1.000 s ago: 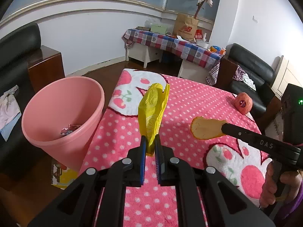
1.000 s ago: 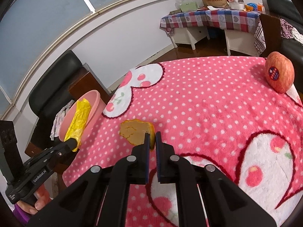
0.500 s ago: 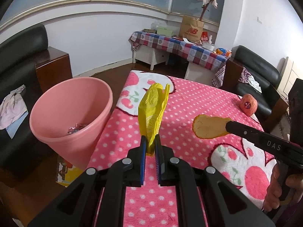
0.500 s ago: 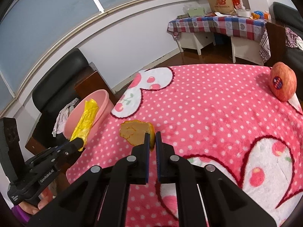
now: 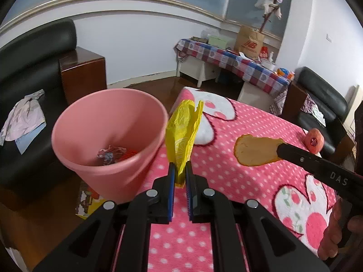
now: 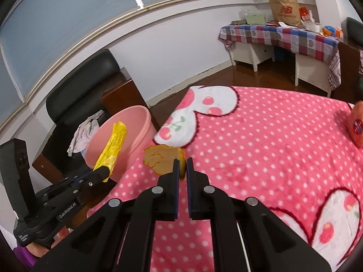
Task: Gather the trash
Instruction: 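Carry the yellow bag with the left gripper while the right carries the banana peel to the bucket, then open both grippers over the pink bucket to drop the bag and peel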
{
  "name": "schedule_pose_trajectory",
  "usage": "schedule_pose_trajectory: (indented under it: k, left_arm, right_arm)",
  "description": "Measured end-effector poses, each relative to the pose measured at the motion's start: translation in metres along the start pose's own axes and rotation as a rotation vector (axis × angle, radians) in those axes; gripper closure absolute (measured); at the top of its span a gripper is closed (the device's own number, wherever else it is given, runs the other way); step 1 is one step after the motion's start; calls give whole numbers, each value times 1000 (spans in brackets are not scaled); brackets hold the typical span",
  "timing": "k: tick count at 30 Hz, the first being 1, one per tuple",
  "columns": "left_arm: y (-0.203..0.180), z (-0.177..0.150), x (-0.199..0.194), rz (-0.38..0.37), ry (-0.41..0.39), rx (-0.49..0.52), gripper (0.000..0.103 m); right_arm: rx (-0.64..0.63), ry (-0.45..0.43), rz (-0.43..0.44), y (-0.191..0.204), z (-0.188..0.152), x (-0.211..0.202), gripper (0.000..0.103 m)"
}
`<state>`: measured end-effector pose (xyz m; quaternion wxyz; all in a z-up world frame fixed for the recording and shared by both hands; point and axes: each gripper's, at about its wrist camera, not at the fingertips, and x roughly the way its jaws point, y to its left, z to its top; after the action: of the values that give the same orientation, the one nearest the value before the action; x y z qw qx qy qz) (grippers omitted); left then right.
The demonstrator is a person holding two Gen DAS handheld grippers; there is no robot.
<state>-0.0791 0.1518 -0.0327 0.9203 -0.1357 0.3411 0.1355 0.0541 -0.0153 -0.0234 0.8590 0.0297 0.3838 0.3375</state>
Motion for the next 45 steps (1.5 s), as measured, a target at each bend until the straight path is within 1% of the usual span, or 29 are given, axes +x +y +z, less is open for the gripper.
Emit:
schedule_pose_trajectory:
  k: [9,17,26,39,45]
  left_arm:
    - [38,11,-5,58,-32,-71,95]
    - [70,19,-5,115,-42,-127,95]
    - [90,17,3,153,-19,-159,95]
    - [104,15,24,175,22,-195,95]
    - [107,15,31,183,38,-198,95]
  right_arm:
    - [-72,-10,28,28,21,17,97]
    - [-157,-13,73,67,44,41,97]
    - [-232,22,110,103,54,76,97]
    - [-245,90,121,116,46,117,97]
    - [-244,101,125,118,45,125,97]
